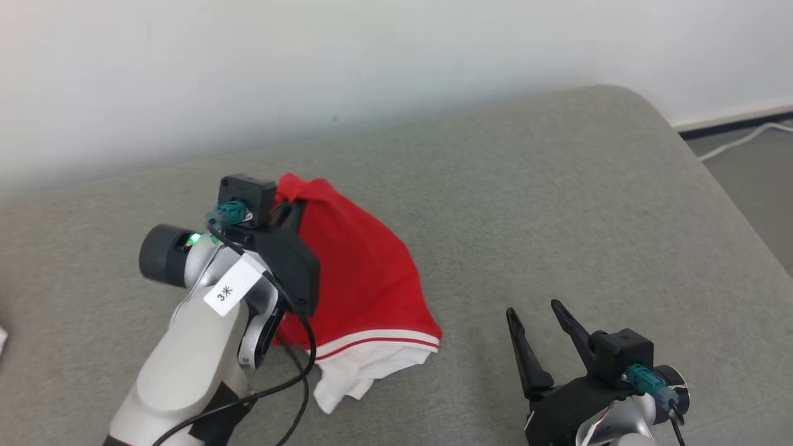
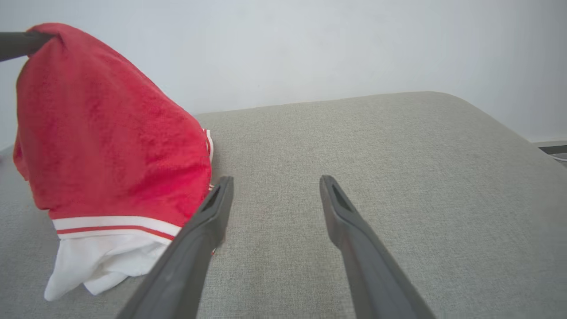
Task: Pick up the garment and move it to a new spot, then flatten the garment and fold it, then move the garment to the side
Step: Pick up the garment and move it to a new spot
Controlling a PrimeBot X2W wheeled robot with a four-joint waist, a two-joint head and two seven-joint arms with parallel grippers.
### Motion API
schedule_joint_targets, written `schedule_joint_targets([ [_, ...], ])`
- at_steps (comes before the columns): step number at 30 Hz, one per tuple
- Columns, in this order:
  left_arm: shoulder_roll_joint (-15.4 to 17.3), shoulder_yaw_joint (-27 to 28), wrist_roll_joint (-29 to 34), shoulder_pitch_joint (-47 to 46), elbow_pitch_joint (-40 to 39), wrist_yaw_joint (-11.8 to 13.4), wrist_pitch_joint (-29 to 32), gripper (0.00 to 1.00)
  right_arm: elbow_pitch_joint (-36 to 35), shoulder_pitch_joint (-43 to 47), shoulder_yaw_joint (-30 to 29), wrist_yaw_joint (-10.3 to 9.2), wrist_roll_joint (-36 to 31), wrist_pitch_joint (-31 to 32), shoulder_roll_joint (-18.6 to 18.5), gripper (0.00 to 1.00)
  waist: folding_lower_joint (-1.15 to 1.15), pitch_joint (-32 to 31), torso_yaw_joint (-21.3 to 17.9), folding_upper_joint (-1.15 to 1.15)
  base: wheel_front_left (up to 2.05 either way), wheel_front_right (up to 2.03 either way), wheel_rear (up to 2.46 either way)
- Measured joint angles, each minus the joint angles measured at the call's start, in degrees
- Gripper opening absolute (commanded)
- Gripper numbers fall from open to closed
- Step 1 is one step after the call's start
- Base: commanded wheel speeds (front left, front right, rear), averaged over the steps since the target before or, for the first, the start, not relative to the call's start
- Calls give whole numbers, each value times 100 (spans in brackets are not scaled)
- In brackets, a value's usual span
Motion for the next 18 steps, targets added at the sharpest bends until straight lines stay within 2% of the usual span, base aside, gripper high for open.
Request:
schedule_joint_targets([
  [2,41,0,23,-23,240,1,12,0,22,-26,-38,0,43,-3,0,100,0,74,-116,0,0,0,0],
  [3,42,0,32,-32,314,16,12,8,21,-40,-64,0,46,-11,0,100,0,119,-156,0,0,0,0],
  [4,40,-5,63,-44,389,40,12,49,24,-59,-76,0,47,-30,0,100,0,166,-188,0,0,0,0],
  [5,47,1,125,-72,482,44,9,98,31,-74,-85,0,52,-52,1,100,0,215,-212,0,0,0,0],
  [11,263,226,243,-292,876,246,-118,100,135,-139,-83,0,88,-87,16,100,1,363,-227,1,0,0,0],
  [18,300,446,163,-222,843,292,-441,100,236,-175,-122,0,90,-151,18,100,1,307,-32,1,0,0,0],
])
